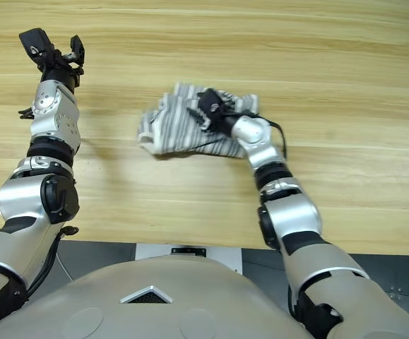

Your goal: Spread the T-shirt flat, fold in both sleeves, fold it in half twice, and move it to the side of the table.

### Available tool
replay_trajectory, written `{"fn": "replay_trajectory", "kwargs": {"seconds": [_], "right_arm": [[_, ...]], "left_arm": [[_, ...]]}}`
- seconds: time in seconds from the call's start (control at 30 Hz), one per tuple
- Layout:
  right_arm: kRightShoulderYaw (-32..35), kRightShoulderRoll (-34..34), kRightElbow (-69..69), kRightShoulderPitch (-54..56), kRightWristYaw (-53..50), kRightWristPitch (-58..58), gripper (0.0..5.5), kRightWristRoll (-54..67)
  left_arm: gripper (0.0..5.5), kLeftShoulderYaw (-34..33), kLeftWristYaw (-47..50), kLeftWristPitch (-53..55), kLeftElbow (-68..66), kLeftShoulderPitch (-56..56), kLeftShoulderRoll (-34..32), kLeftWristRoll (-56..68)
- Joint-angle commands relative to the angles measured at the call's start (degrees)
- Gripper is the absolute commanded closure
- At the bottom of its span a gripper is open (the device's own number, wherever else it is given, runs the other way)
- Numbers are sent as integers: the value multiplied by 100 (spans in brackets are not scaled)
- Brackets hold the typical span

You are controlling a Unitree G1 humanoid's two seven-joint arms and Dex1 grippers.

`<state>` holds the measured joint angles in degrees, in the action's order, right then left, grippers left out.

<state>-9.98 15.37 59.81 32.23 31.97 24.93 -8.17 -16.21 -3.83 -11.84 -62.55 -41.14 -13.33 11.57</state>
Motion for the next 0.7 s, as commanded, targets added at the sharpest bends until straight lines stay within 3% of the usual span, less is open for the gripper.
{"fn": "replay_trajectory", "kwargs": {"seconds": [0.03, 0.5, 0.7], "right_arm": [[226, 910, 226, -537, -60, -243, 341, -52], [1355, 2215, 855, -1281, -1156, -381, 341, 515], [1674, 2089, -1492, -1317, -852, -483, 341, 1072]], "left_arm": [[203, -95, 38, -241, -141, 98, -79, -15], [203, -630, -438, -1141, -588, 797, -422, 273], [203, -431, -1193, -2009, -372, 666, 27, 247]]}}
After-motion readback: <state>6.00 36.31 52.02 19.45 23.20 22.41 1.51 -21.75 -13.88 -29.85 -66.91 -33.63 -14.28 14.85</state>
